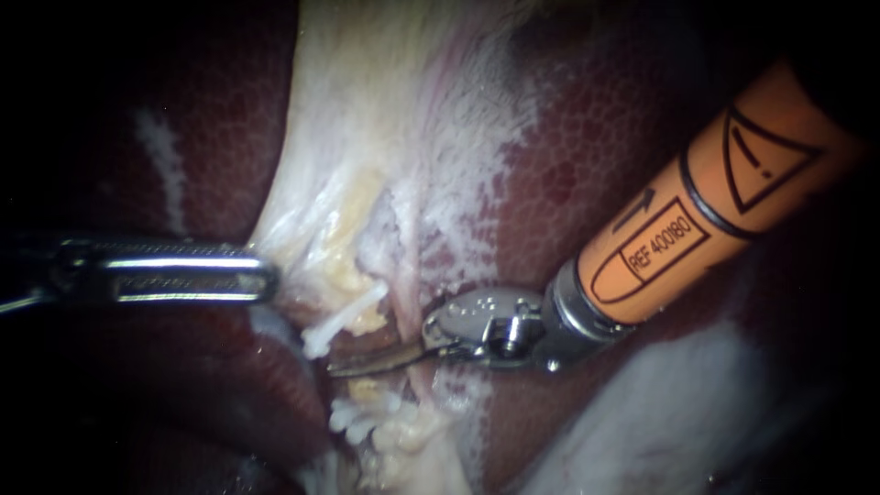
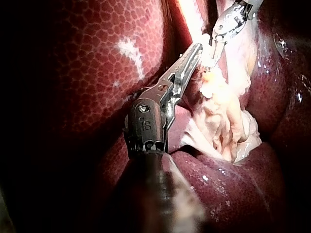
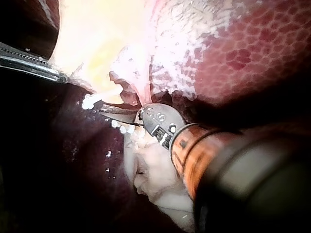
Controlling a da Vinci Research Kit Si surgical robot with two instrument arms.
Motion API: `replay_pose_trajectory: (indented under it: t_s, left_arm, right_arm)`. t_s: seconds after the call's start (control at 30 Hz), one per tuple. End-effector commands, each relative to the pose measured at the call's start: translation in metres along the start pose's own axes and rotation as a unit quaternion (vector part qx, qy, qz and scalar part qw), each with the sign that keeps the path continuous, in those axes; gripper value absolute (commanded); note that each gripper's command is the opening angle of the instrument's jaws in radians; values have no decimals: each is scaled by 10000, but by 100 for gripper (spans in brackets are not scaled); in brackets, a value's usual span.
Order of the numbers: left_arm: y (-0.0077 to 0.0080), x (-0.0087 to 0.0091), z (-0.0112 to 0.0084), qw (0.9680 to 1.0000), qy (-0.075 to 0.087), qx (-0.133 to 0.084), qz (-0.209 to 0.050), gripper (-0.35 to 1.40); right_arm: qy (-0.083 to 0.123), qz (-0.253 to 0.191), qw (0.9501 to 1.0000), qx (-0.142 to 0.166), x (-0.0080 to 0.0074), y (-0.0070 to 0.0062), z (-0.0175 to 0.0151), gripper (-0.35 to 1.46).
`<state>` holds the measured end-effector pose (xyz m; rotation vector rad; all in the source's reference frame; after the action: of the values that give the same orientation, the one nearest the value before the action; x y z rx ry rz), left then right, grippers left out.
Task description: Go back from the cut left tube
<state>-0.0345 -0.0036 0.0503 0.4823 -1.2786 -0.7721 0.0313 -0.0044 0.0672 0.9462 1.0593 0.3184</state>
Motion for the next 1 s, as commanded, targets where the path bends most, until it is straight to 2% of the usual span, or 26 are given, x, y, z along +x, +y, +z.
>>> replay_pose_trajectory:
  t_s: [0.03,0.8,0.83,0.93,1.0]
  left_arm:
    - [0,0,0,10000,1,0,0,-35]
    - [0,0,0,10000,1,1,1,-35]
    - [0,0,0,10000,1,1,1,-35]
    - [0,0,0,10000,1,1,1,-35]
    - [0,0,0,10000,1,1,1,-35]
  right_arm:
    - [-1,-1,10000,-1,0,0,0,-35]
    - [70,30,10000,28,3,-2,-1,-35]
    - [71,1,10000,28,3,-2,-1,-32]
    - [101,3,9999,34,4,-1,0,-6]
    - [101,-26,9999,34,4,-1,0,0]
